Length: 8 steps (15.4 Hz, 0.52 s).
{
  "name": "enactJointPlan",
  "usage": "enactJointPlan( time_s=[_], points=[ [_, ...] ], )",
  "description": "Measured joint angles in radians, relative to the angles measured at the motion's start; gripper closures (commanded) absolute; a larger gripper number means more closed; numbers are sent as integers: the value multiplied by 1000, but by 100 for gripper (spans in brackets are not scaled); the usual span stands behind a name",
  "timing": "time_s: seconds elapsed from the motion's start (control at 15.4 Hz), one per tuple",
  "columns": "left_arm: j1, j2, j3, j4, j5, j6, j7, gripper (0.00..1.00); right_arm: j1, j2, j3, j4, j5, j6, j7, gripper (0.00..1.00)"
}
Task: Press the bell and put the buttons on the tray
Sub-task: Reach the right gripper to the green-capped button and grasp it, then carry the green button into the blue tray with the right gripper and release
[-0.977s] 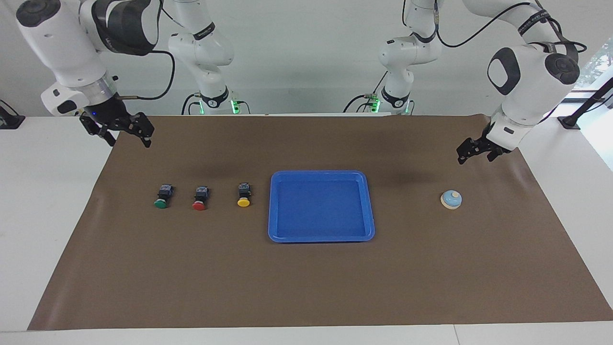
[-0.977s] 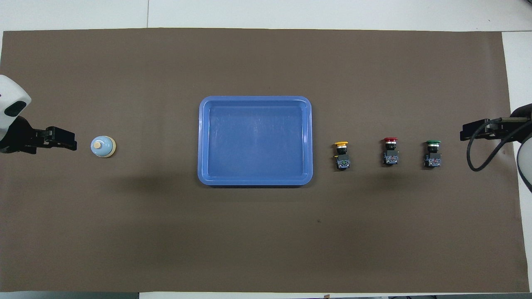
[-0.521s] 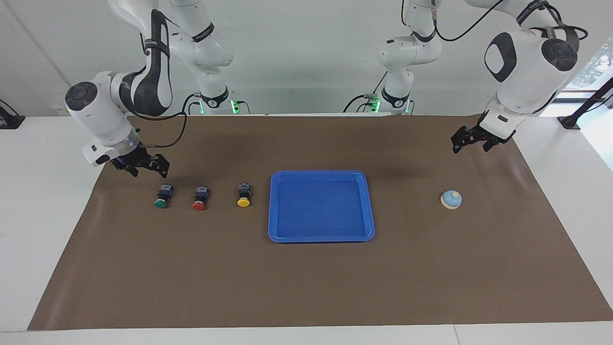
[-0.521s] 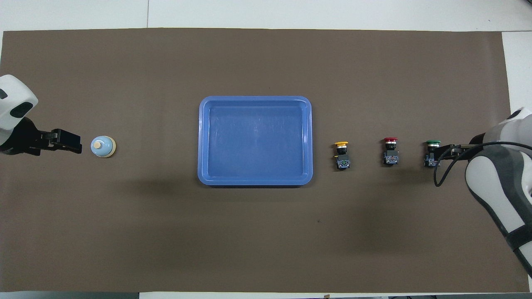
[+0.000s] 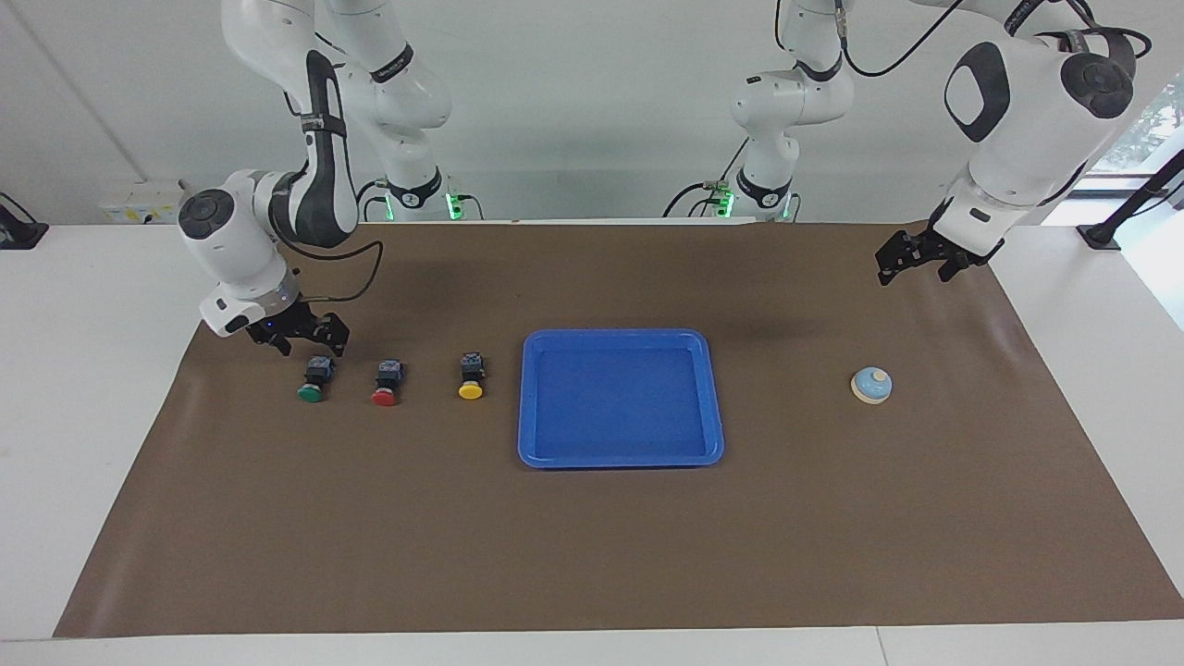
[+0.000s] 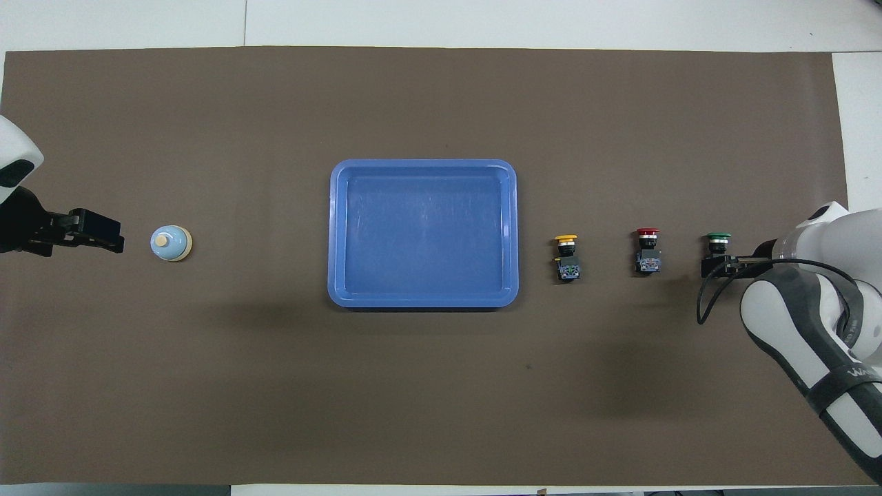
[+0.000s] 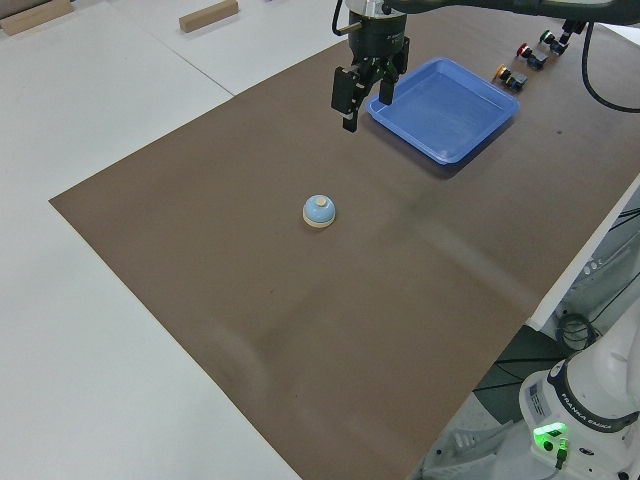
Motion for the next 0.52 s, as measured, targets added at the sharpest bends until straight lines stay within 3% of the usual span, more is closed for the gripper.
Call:
enactJointPlan(
  time_s=[0.07,0.13,0.26,0.33,0.52],
  points=[
    [-1,2,-1,3,0,0,0,0,-4,11,0,0,0,4,0,27],
    [-2,4,-2,5,-1,0,0,0,-7,19,0,0,0,7,0,54],
    [-6,6,-3,6,-1,0,0,0,-8,26,0,0,0,11,0,95],
    [-10,7,-2,6,-1,0,0,0,-8,26,0,0,0,11,0,100],
    [-21,7,-2,7,-1,0,-1,0,-7,26,1,4,0,8,0,100]
  ],
)
